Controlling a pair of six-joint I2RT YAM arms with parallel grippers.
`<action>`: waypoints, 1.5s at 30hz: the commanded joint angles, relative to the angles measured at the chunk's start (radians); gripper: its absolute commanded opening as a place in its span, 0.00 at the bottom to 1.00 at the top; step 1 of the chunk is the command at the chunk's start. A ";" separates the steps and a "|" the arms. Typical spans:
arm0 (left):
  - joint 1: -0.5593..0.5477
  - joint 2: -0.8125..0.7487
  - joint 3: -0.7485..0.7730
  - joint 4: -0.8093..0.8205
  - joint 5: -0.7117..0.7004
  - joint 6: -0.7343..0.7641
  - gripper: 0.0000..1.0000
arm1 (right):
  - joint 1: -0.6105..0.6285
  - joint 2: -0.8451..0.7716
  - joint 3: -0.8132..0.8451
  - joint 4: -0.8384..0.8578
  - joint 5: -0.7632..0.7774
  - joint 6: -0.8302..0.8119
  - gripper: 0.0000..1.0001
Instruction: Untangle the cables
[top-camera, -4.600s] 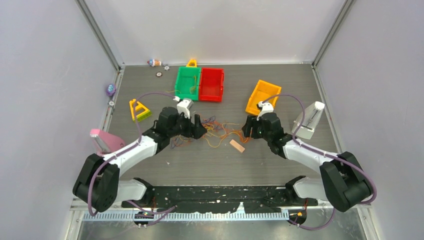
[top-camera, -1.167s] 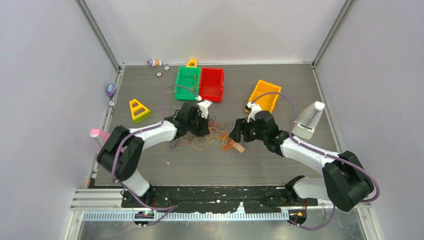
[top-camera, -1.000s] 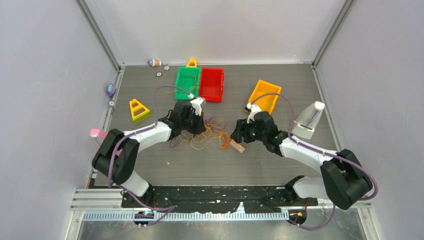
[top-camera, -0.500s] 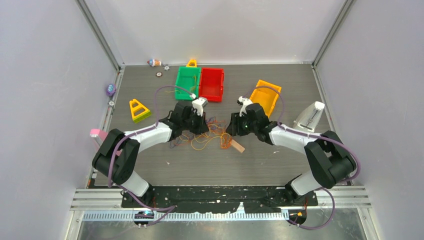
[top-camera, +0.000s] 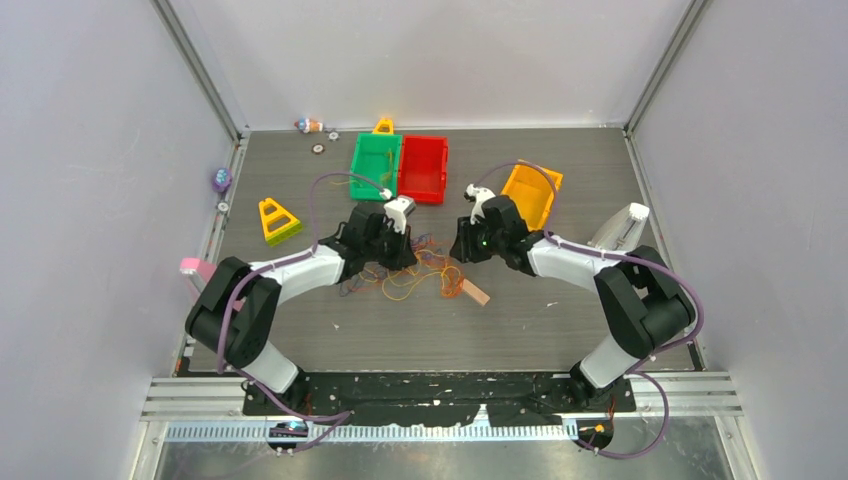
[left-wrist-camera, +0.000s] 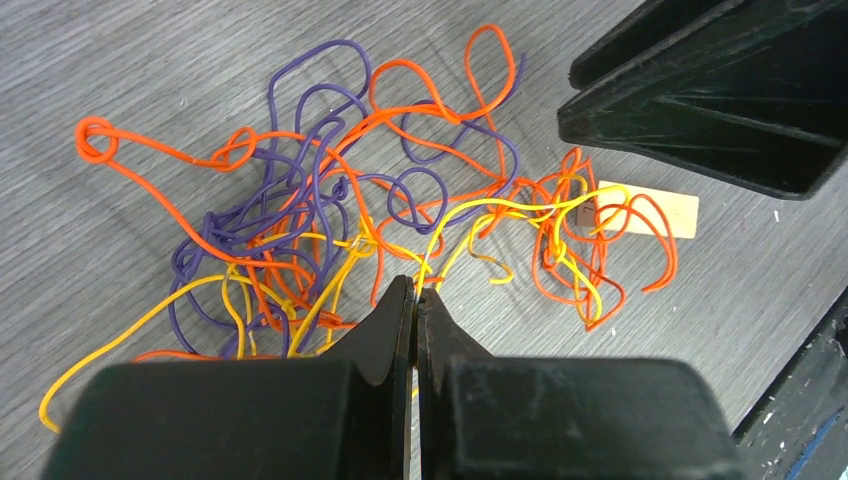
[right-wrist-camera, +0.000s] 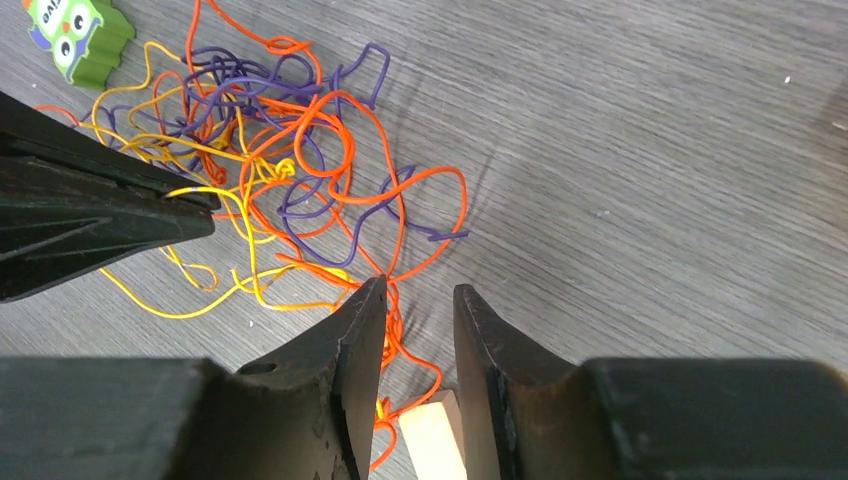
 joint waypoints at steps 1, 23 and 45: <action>0.002 0.024 0.040 -0.027 -0.034 0.002 0.00 | 0.000 -0.024 -0.017 0.008 0.015 -0.019 0.36; 0.011 0.043 0.056 -0.052 -0.037 -0.002 0.00 | 0.043 -0.040 -0.051 0.070 -0.062 -0.025 0.40; 0.012 0.034 0.049 -0.039 -0.023 0.001 0.00 | 0.062 0.076 0.031 0.048 -0.029 -0.013 0.23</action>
